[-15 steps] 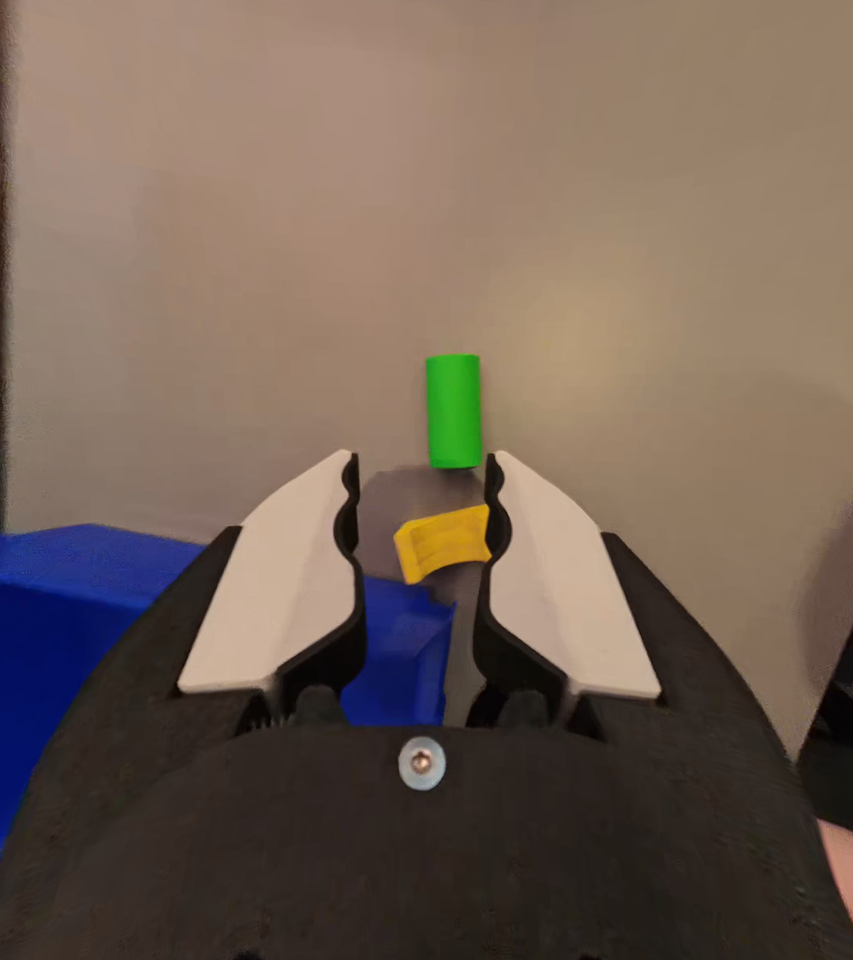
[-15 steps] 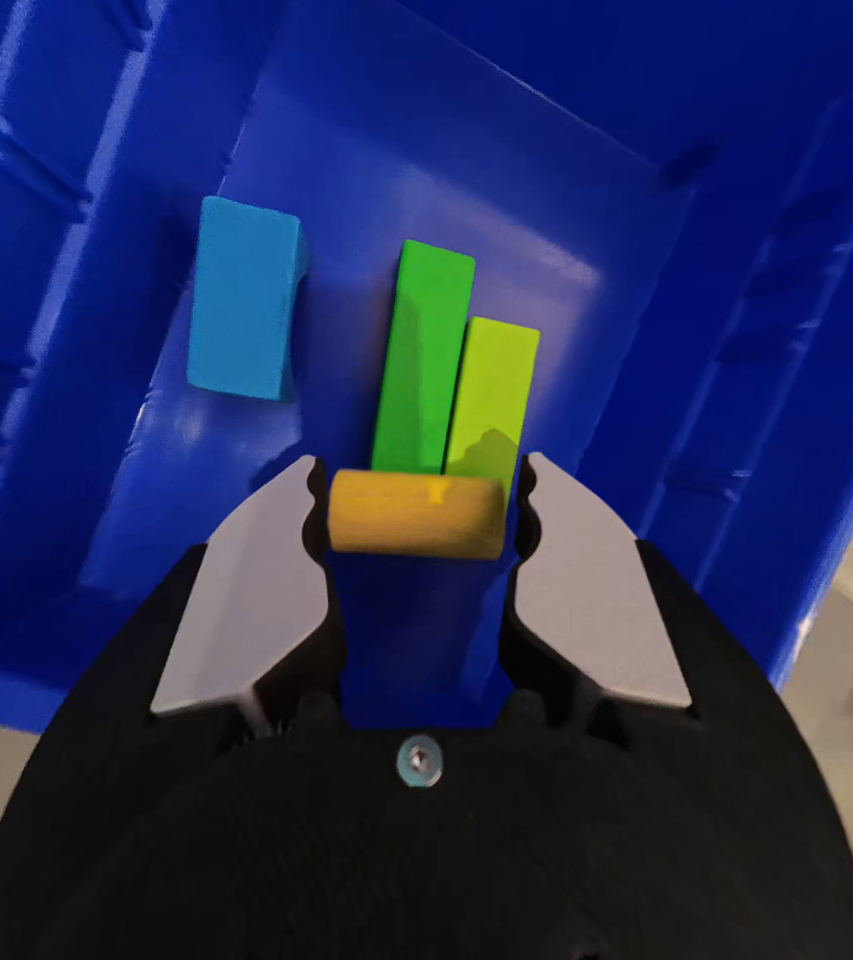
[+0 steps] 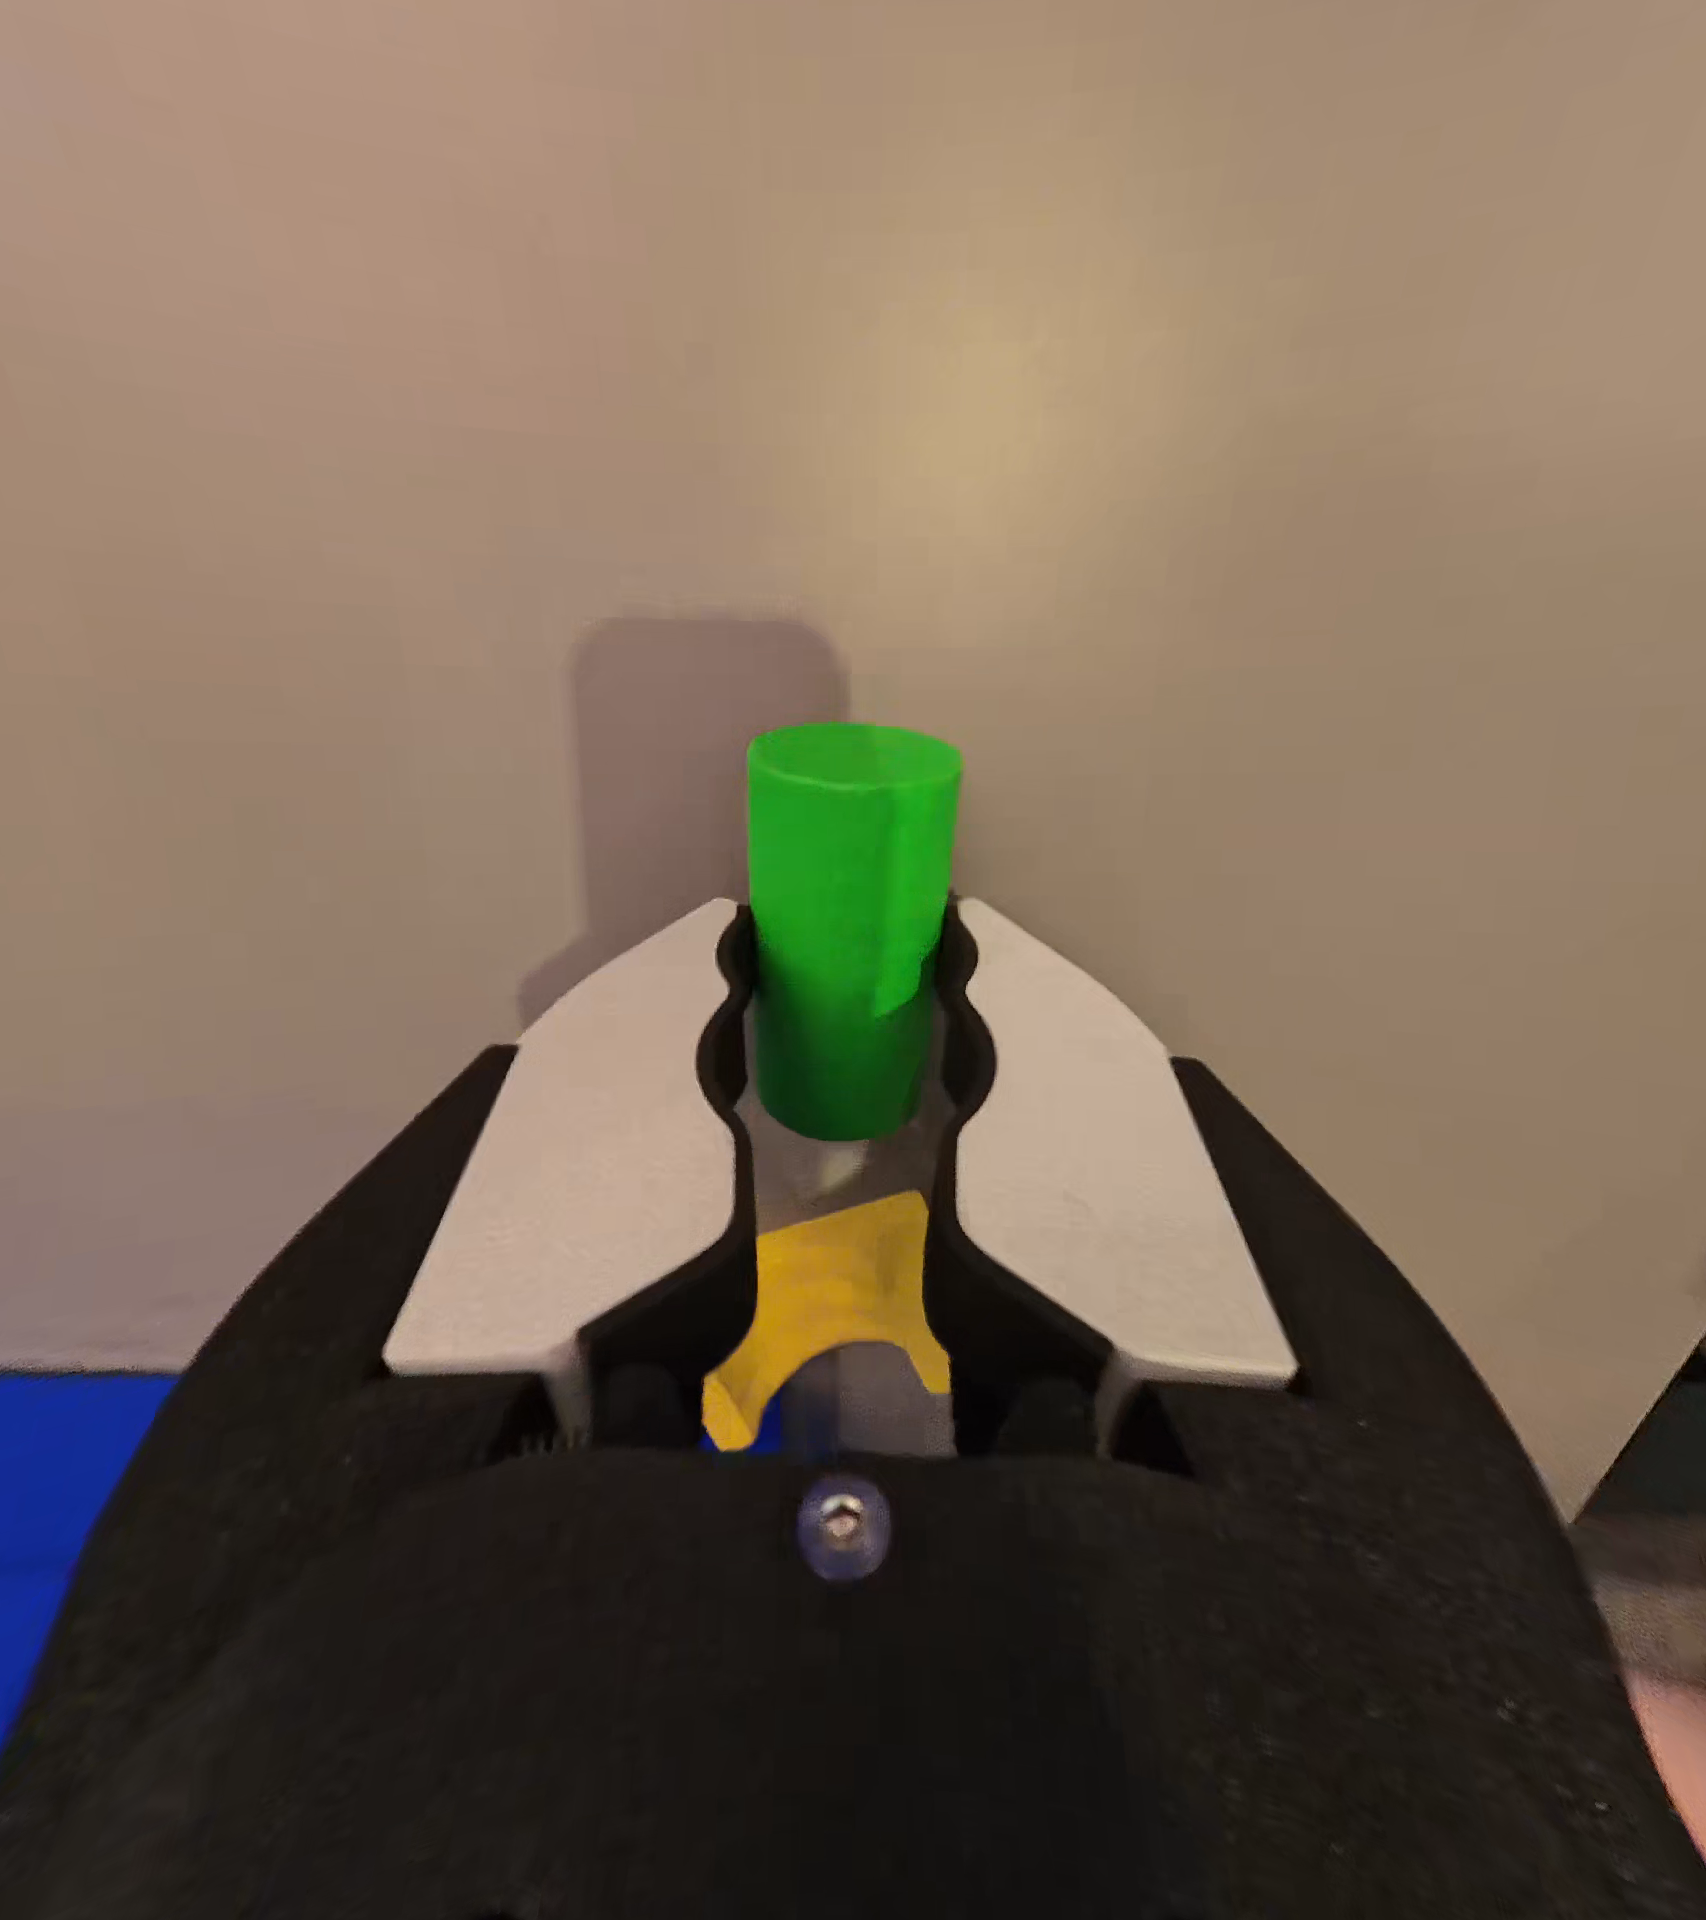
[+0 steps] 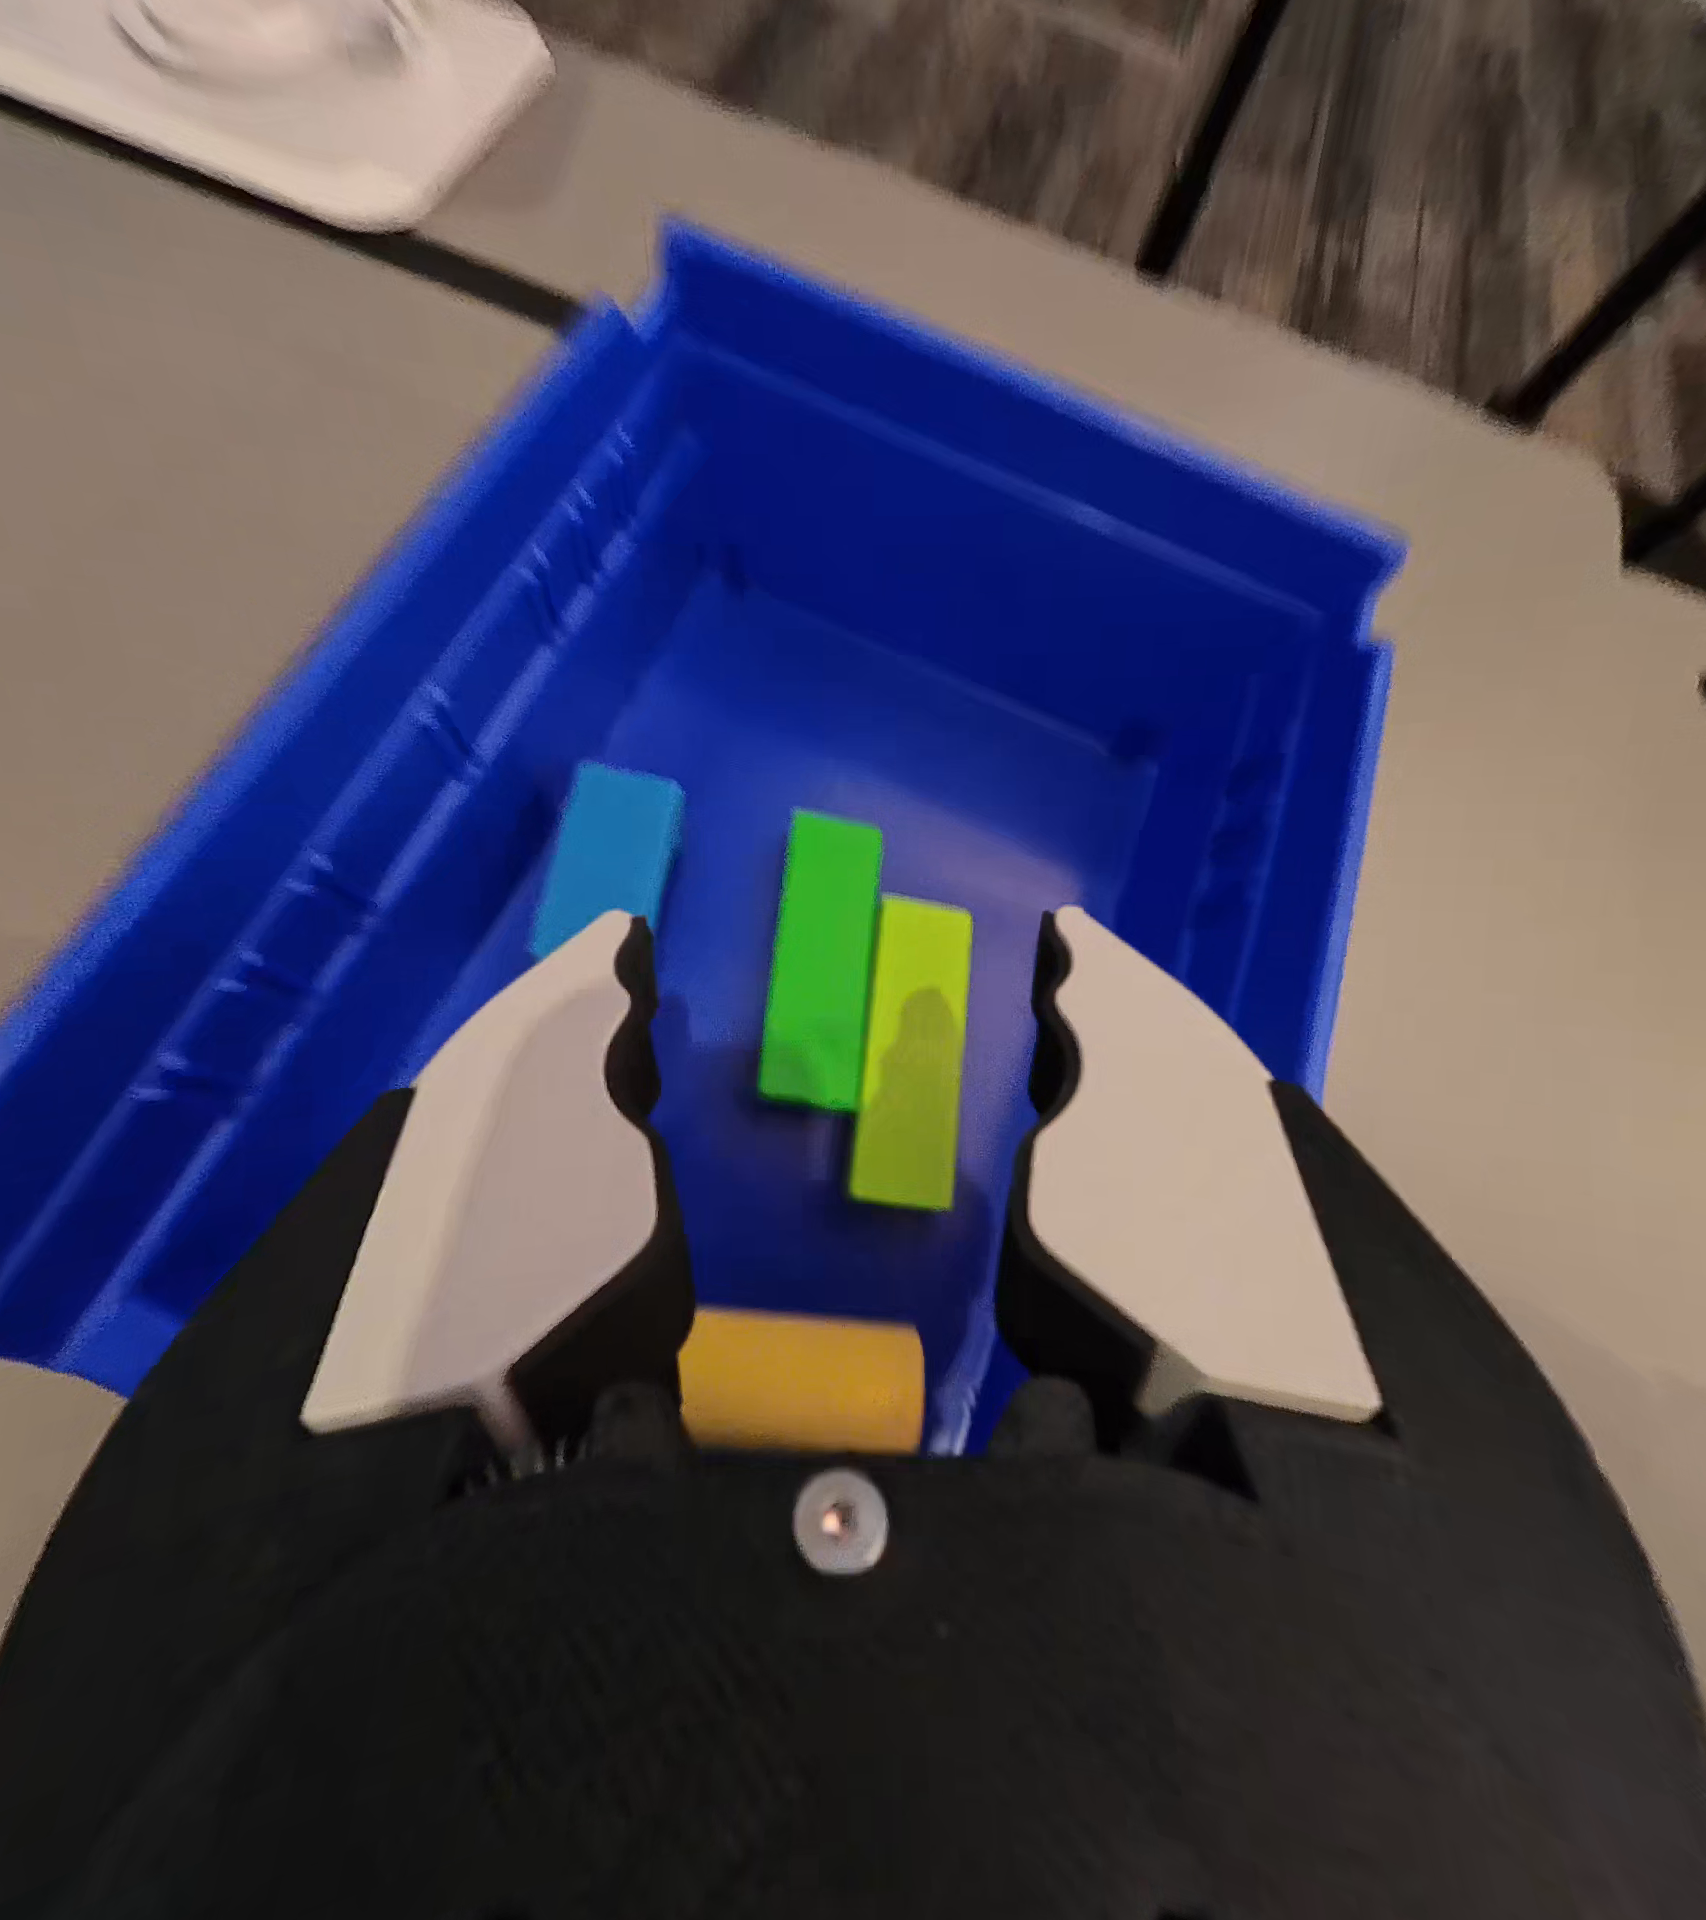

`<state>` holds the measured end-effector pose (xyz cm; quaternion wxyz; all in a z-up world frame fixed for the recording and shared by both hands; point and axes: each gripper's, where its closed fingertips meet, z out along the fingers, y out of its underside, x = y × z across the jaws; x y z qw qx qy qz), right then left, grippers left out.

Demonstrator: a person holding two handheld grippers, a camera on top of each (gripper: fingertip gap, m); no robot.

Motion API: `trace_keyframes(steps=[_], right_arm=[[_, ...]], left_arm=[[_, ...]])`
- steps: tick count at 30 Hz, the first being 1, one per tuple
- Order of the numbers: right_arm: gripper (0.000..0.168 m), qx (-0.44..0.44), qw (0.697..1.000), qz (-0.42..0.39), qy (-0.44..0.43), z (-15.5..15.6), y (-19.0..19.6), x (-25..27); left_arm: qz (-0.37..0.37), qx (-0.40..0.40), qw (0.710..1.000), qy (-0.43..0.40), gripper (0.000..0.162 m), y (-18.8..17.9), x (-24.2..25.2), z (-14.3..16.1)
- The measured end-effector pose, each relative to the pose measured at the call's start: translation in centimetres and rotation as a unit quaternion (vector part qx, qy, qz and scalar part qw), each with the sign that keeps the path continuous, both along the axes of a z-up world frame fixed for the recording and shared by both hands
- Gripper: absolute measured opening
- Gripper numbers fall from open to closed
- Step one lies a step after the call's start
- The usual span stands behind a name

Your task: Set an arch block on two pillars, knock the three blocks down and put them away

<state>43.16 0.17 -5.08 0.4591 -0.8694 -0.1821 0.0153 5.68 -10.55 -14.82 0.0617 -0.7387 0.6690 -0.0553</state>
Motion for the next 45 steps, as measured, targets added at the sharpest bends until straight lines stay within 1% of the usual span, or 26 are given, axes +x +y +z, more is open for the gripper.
trace_keyframes(steps=[2,3,4,6,8,10,12,14,16,17,18,19,20,22,23,24,26,27,29,32,34,36,39,40,44,45], right_arm=[[0.072,0.073,0.995,0.063,0.019,2.8,-0.2,-3.4],[0.072,0.118,0.986,0.116,0.025,4.4,-0.8,-6.1],[0.072,0.166,0.97,0.173,0.027,5.9,-1.7,-9.0],[0.074,0.257,0.927,0.272,0.019,8.5,-4.3,-15.1],[0.082,0.322,0.883,0.341,-0.014,9.7,-7.0,-20.7],[0.091,0.343,0.85,0.395,-0.07,9.2,-9.2,-25.6],[0.095,0.351,0.824,0.434,-0.096,8.4,-10.8,-29.3],[0.096,0.345,0.814,0.455,-0.106,7.5,-11.4,-31.7],[0.094,0.353,0.813,0.447,-0.119,7.0,-11.0,-32.8],[0.087,0.368,0.814,0.431,-0.128,7.2,-10.6,-32.9],[0.074,0.382,0.812,0.416,-0.146,7.5,-10.3,-32.6],[0.074,0.388,0.808,0.415,-0.159,7.6,-10.4,-32.4],[0.074,0.387,0.81,0.407,-0.17,7.8,-10.2,-31.8],[0.074,0.371,0.827,0.378,-0.188,8.4,-9.1,-29.0],[0.074,0.358,0.842,0.352,-0.196,8.9,-7.9,-26.6],[0.074,0.33,0.868,0.316,-0.195,9.1,-6.4,-23.5],[0.074,0.216,0.936,0.24,-0.141,7.9,-3.4,-16.2],[0.073,0.155,0.961,0.208,-0.1,6.6,-2.4,-12.9],[0.074,0.075,0.985,0.141,-0.063,3.9,-1.1,-7.0],[0.074,-0.022,0.992,0.103,-0.071,-1.4,-1.0,-2.4],[0.075,-0.075,0.988,0.087,-0.103,-4.3,-1.4,-1.2],[0.075,-0.093,0.983,0.076,-0.138,-5.9,-1.2,-0.6],[0.078,-0.068,0.986,0.052,-0.14,-5.2,-0.3,-0.3],[0.078,-0.052,0.989,0.055,-0.13,-4.6,-0.1,-0.6],[0.078,0.001,0.993,0.076,-0.089,-2.5,-0.1,-1.7],[0.077,0.008,0.993,0.077,-0.087,-2.3,-0.2,-1.7]], left_arm=[[0.031,-0.021,0.993,-0.108,0.034,0.8,1.9,2.7],[0.053,-0.038,0.982,-0.177,0.034,1.2,3.1,4.5],[0.074,-0.057,0.963,-0.253,0.034,1.5,4.4,6.7],[0.109,-0.121,0.908,-0.387,0.034,1.4,6.2,11.1],[0.123,-0.187,0.855,-0.468,0.034,0.7,6.9,14.3],[0.126,-0.21,0.83,-0.501,0.034,0.4,7.2,15.7],[0.121,-0.211,0.827,-0.507,0.034,0.1,7.3,16.1],[0.111,-0.225,0.818,-0.517,0.034,-0.6,7.6,16.6],[0.106,-0.239,0.812,-0.522,0.034,-1.2,7.9,16.9],[0.105,-0.241,0.815,-0.516,0.034,-1.4,8.1,16.6],[0.103,-0.242,0.822,-0.506,0.034,-1.7,8.2,16.2],[0.103,-0.255,0.823,-0.497,0.039,-1.9,8.2,16.1],[0.106,-0.27,0.82,-0.493,0.054,-2.0,8.0,16.4],[0.082,-0.27,0.826,-0.488,0.057,-2.3,7.0,17.3],[0.076,-0.243,0.845,-0.471,0.058,-2.1,6.1,17.1],[0.072,-0.207,0.873,-0.436,0.058,-1.8,5.0,16.3],[0.075,-0.133,0.93,-0.335,0.071,-1.3,2.1,13.9],[0.075,-0.097,0.948,-0.293,0.071,-0.9,0.8,13.1],[0.071,-0.033,0.965,-0.25,0.067,-0.2,-0.8,12.6],[0.069,-0.03,0.981,-0.18,0.058,-0.9,-2.8,11.2],[0.085,-0.009,0.991,-0.101,0.066,-0.5,-5.0,9.2],[0.108,-0.008,0.993,-0.041,0.067,-0.3,-6.7,7.6],[0.149,-0.007,0.988,0.029,0.071,0.2,-8.4,5.5],[0.155,0.008,0.987,0.048,0.077,0.6,-8.6,5.1],[0.13,0.037,0.987,0.086,0.087,0.5,-8.4,4.3],[0.122,0.04,0.988,0.09,0.085,0.4,-8.1,4.1]])
